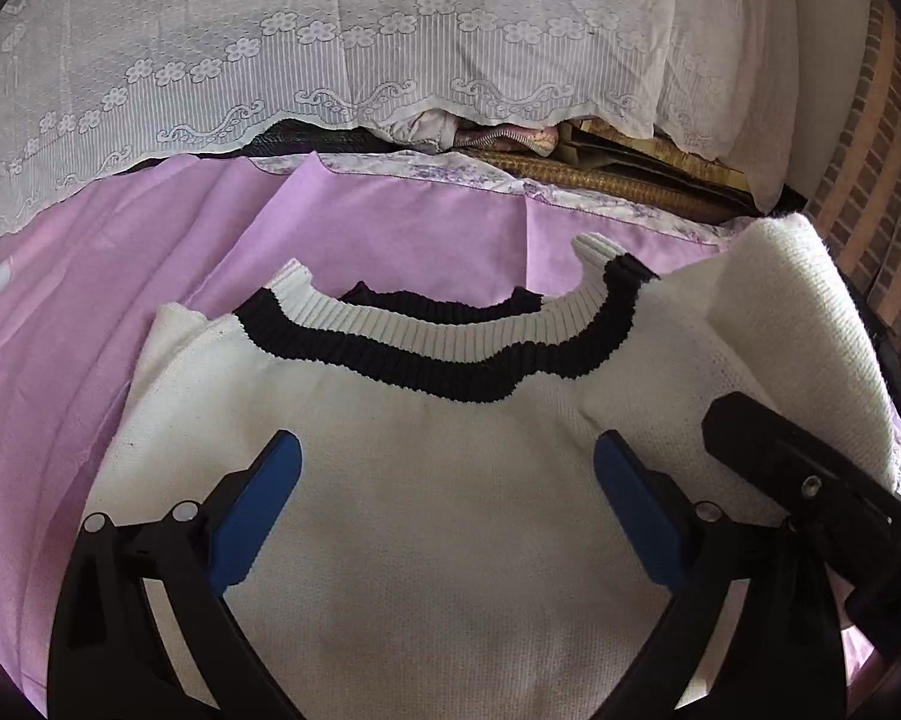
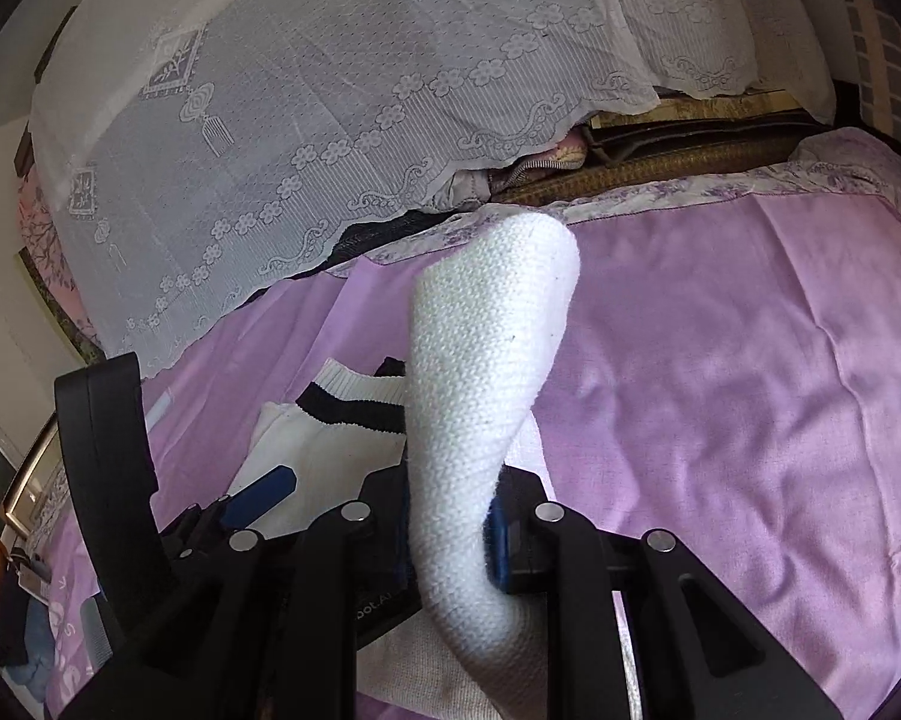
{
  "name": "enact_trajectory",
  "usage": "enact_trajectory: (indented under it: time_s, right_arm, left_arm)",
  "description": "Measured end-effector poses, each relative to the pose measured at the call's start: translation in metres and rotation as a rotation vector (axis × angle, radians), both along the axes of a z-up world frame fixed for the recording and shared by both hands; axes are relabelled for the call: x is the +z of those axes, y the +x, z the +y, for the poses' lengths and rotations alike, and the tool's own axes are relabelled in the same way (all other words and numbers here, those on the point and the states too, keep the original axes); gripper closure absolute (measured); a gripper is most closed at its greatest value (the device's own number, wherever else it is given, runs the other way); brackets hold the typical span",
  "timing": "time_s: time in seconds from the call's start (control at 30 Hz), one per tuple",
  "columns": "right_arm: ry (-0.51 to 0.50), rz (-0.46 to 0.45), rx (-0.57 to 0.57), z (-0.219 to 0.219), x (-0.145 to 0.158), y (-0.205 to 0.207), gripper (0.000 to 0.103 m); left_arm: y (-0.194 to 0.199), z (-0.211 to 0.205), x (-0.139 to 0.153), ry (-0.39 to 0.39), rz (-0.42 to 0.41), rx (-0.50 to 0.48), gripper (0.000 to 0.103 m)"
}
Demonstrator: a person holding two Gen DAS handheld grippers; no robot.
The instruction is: Fold small clothes
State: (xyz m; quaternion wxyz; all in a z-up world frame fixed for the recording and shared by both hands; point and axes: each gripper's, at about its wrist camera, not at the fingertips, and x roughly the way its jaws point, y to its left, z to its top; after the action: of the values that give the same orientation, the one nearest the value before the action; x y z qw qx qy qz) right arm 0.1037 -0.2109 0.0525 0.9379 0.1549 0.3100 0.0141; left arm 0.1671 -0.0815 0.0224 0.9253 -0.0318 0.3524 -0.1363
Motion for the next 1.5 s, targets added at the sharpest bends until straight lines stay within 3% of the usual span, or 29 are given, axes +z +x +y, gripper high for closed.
enact_trajectory:
  time_s: [0.27, 0.4, 0.53, 0.57, 0.7, 0.8, 0.83, 0.93, 0.97, 1.0, 1.2, 1.27, 1.37, 1.5]
  right_arm:
    - [-0.1, 0.015, 0.037, 0.074, 0.032, 0.026, 0.084]
    - [-0.082, 0.026, 0.077, 0.117, 0.041, 0.044, 0.084]
    - [-0.072, 0.064, 0.11, 0.164, 0.027, 0.066, 0.085]
    - [-0.076, 0.077, 0.112, 0.175, 0.019, 0.072, 0.091]
    - [-0.1, 0.137, 0.081, 0.206, -0.02, 0.093, 0.091]
    - [-0.064, 0.192, 0.056, 0.211, -0.046, 0.104, 0.09]
    - [-0.043, 0.195, 0.05, 0.209, -0.048, 0.105, 0.09]
    - [0.057, 0.222, 0.072, 0.201, -0.048, 0.105, 0.075]
    - [0.101, 0.23, 0.094, 0.199, -0.045, 0.103, 0.066]
    - [0.125, 0.221, 0.112, 0.197, -0.04, 0.099, 0.063]
    - [0.11, 0.123, 0.243, 0.181, 0.003, 0.052, 0.064]
    - [0.055, 0.093, 0.257, 0.168, 0.015, 0.033, 0.064]
    - [-0.11, 0.039, 0.269, 0.157, 0.023, -0.002, 0.064]
    - [-0.309, -0.019, 0.313, 0.159, 0.013, -0.04, 0.062]
  left_arm:
    - [0.01, 0.065, 0.024, -0.093, -0.014, 0.051, 0.013]
    - [0.016, 0.11, 0.031, -0.15, 0.014, 0.086, 0.023]
    - [0.017, 0.149, 0.03, -0.049, -0.017, 0.154, 0.024]
    - [0.019, 0.158, 0.025, -0.033, -0.012, 0.165, 0.024]
    - [0.034, 0.19, -0.01, -0.015, 0.076, 0.203, 0.024]
    - [0.05, 0.203, -0.038, -0.013, 0.192, 0.198, 0.024]
    - [0.052, 0.204, -0.041, -0.001, 0.205, 0.201, 0.024]
    - [0.048, 0.205, -0.038, -0.012, 0.183, 0.198, 0.021]
    - [0.047, 0.208, -0.038, -0.034, 0.185, 0.194, 0.02]
    - [0.047, 0.209, -0.038, -0.051, 0.188, 0.19, 0.019]
    - [0.042, 0.209, -0.029, -0.074, 0.173, 0.184, 0.018]
    - [0.036, 0.212, -0.024, -0.108, 0.168, 0.167, 0.018]
    - [0.026, 0.215, -0.014, -0.173, 0.162, 0.13, 0.017]
    - [0.015, 0.206, -0.008, -0.245, 0.206, 0.03, 0.017]
